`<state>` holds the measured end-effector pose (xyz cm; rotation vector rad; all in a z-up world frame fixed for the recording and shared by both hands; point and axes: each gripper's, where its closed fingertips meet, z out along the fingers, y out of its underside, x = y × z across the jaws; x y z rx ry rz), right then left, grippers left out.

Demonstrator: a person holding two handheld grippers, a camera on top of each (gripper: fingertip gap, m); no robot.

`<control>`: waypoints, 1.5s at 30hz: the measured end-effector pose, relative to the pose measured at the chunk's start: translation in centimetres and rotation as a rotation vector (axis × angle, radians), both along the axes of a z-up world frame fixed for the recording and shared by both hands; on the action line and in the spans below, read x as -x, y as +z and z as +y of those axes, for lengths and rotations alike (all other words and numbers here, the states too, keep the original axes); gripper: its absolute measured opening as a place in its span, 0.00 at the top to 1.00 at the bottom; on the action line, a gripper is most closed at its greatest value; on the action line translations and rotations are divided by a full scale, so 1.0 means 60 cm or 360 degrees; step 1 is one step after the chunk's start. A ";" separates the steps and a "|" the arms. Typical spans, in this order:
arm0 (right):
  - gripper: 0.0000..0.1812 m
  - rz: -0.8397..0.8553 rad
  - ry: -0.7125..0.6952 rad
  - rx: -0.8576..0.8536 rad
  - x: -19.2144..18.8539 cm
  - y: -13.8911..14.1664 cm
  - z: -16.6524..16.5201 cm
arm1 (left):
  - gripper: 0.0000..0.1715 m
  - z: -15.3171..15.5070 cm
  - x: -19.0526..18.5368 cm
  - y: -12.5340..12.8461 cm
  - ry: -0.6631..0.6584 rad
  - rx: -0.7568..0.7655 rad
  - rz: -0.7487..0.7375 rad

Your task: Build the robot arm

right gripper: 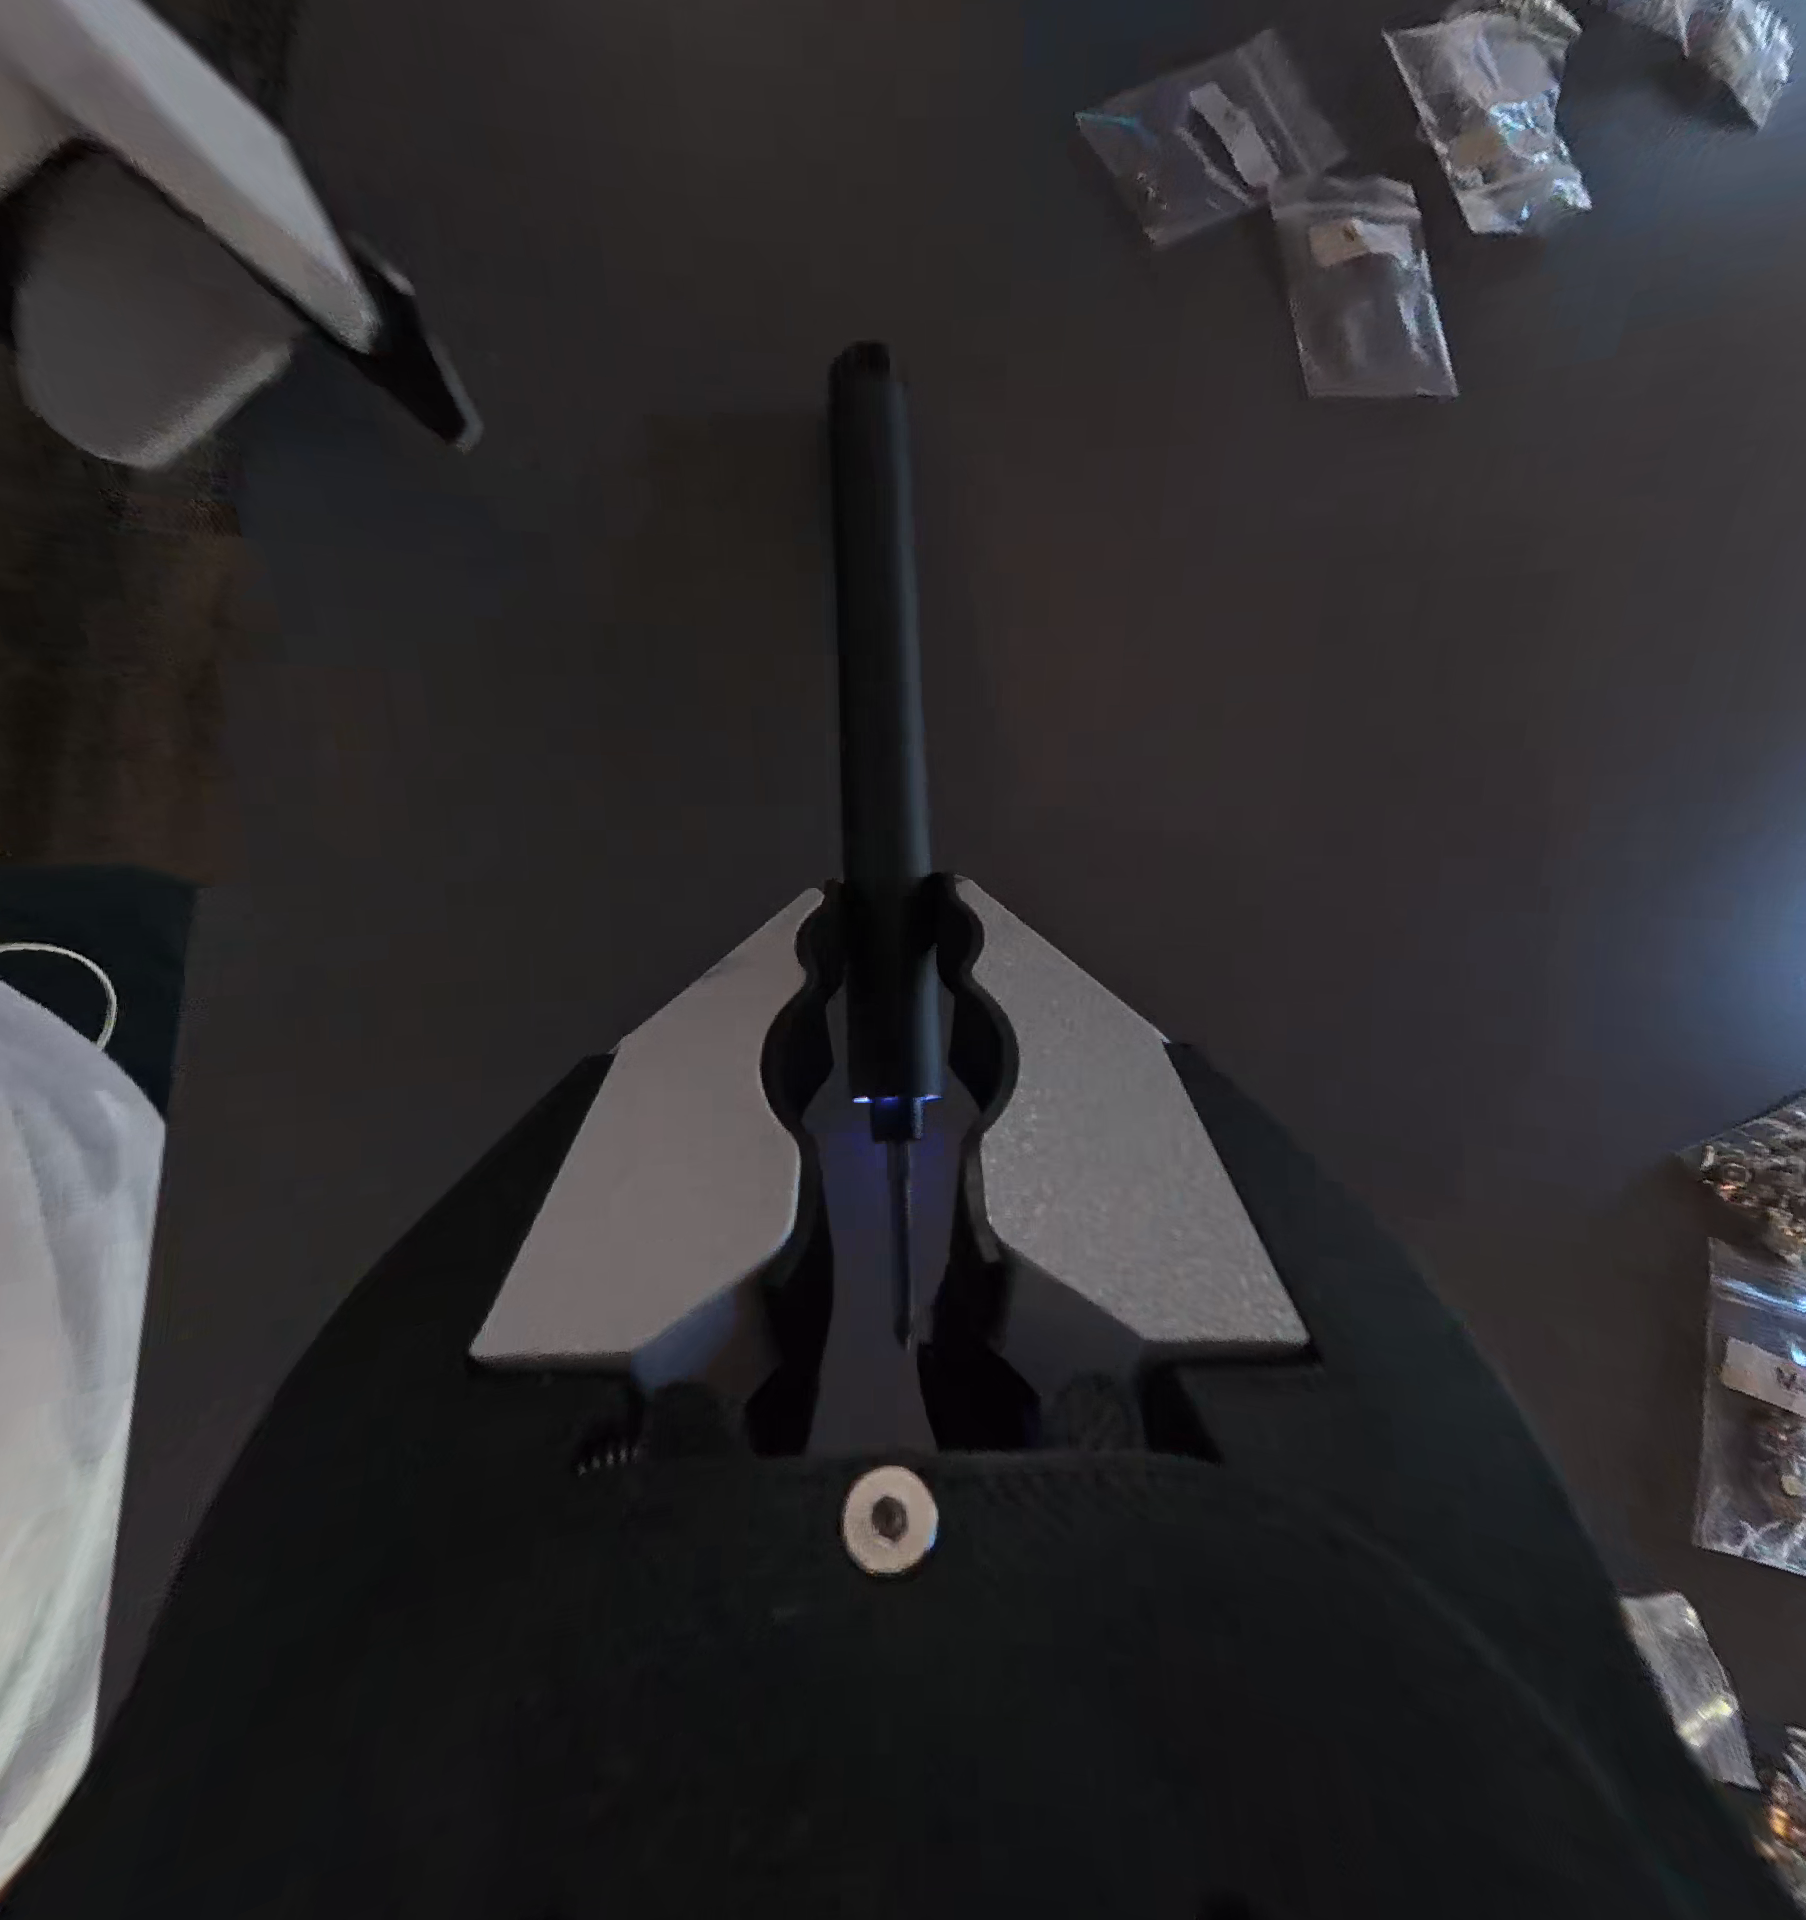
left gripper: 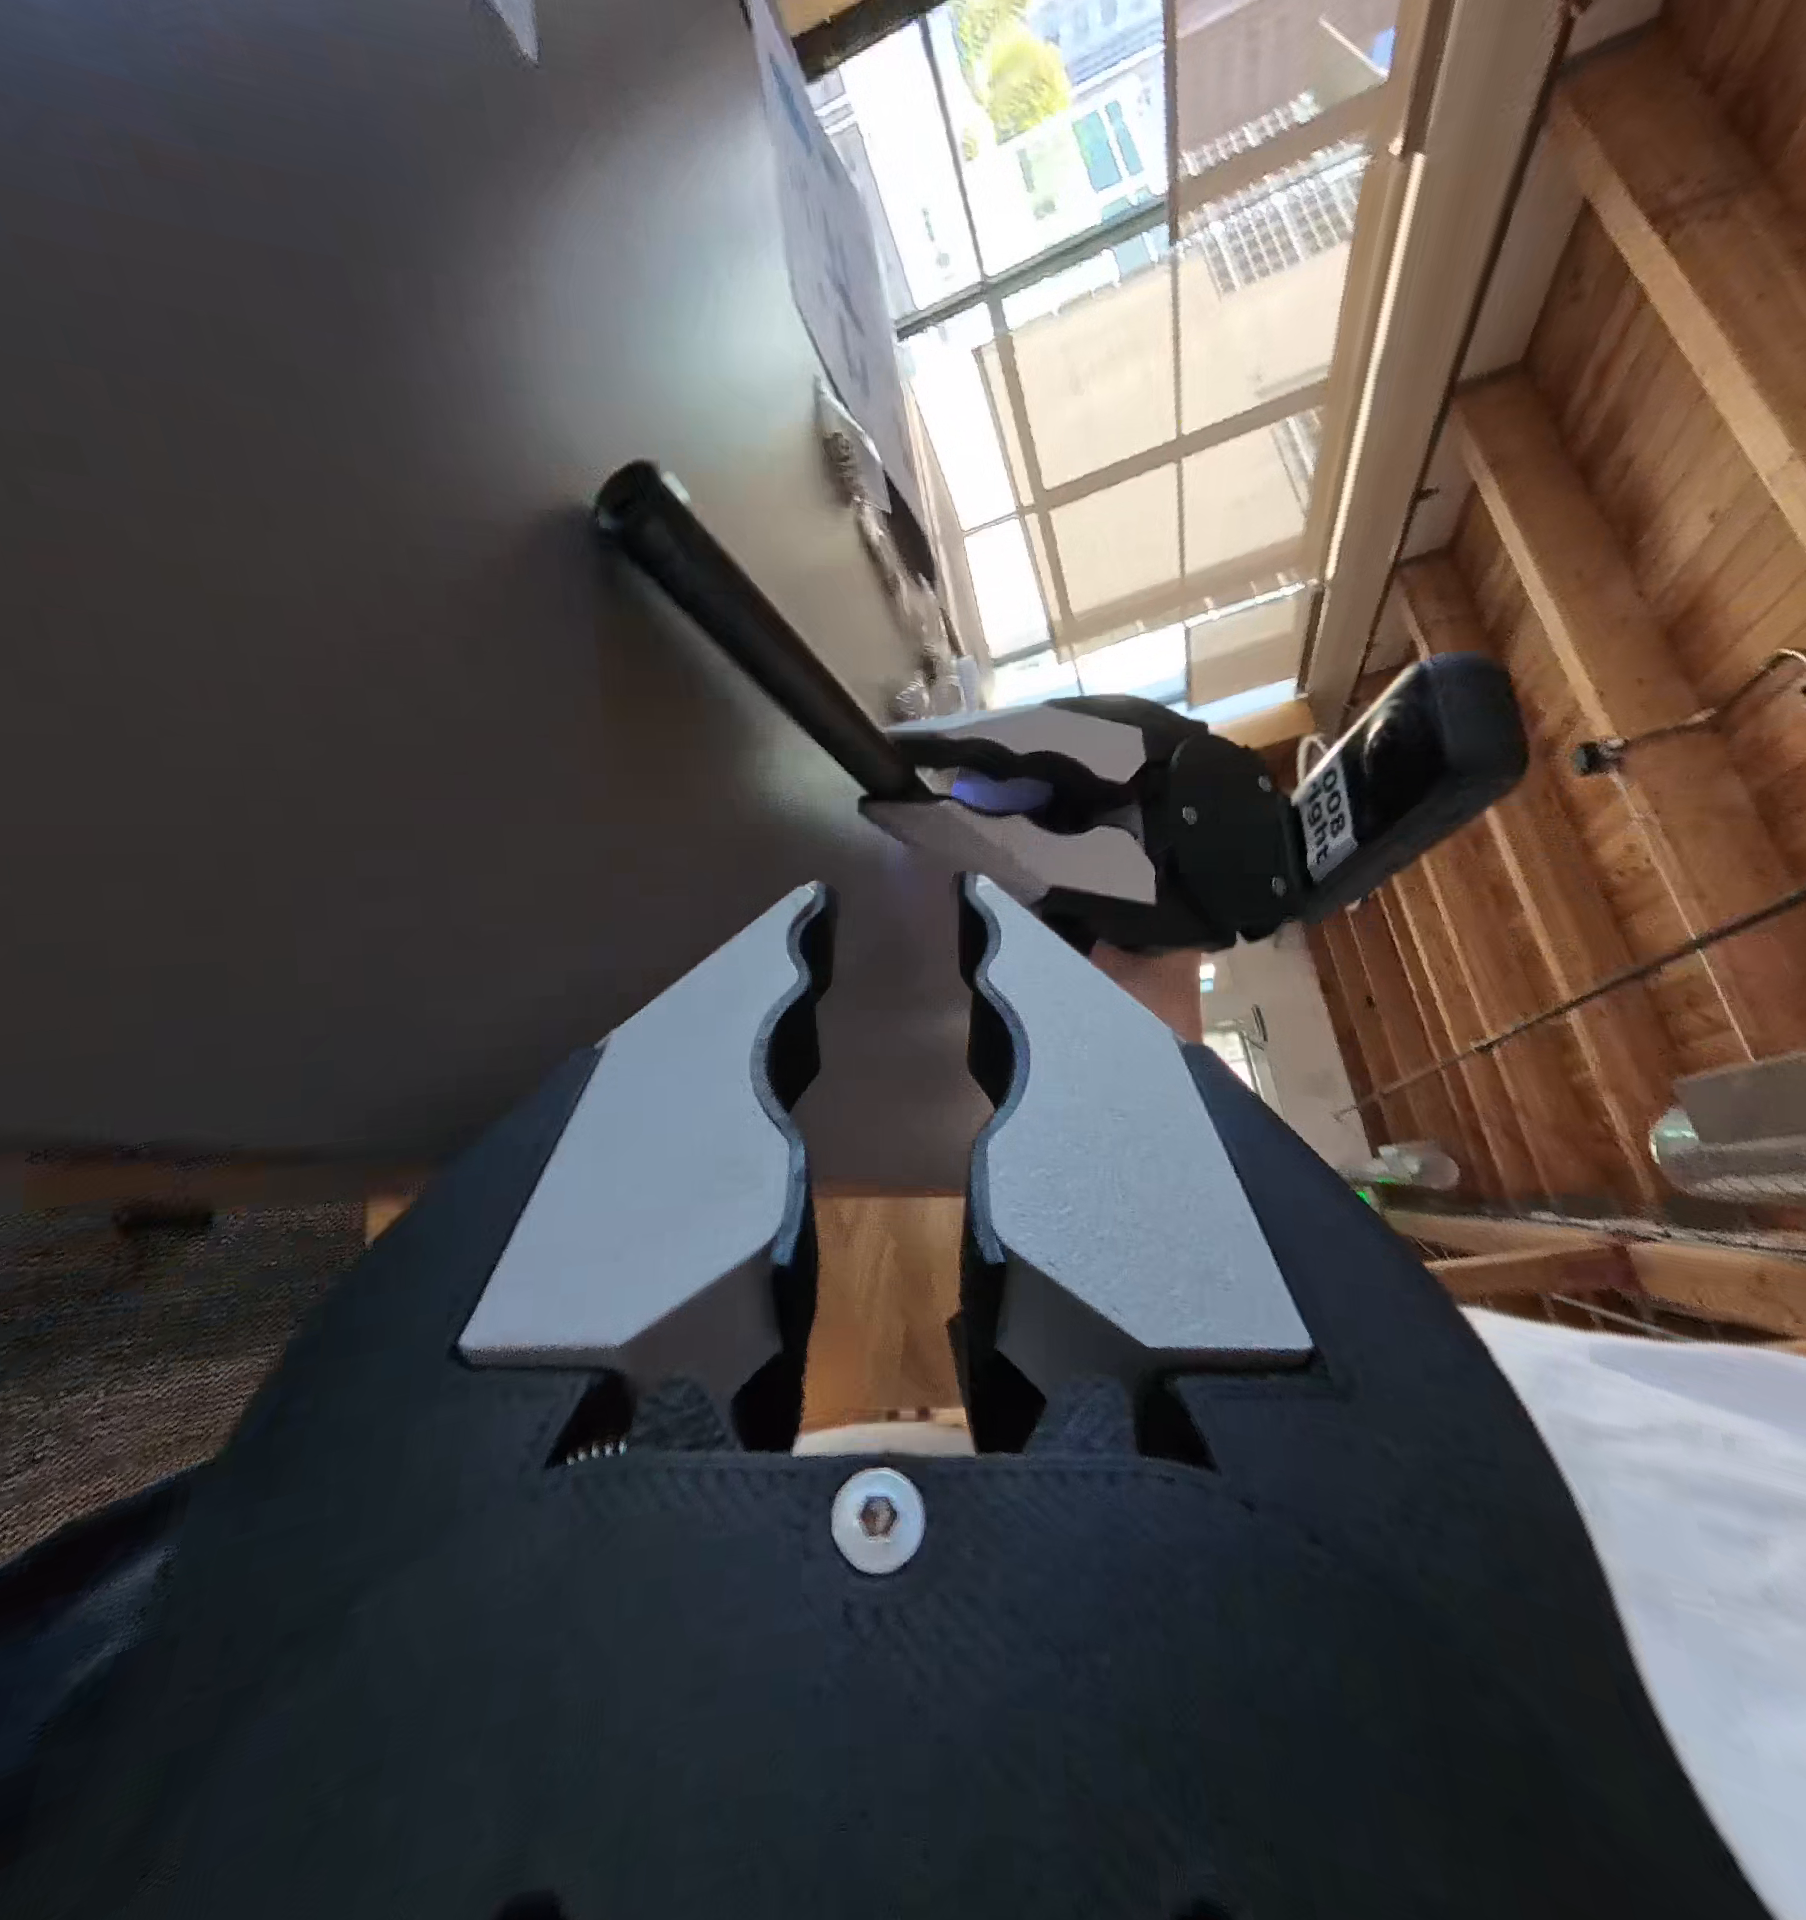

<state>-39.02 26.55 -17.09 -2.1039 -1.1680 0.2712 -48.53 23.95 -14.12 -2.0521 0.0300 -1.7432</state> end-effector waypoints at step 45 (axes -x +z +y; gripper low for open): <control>0.90 -0.0127 -0.0654 0.0260 0.169 -0.013 0.184 | 0.54 0.554 0.628 0.054 -0.0666 -0.2060 0.0654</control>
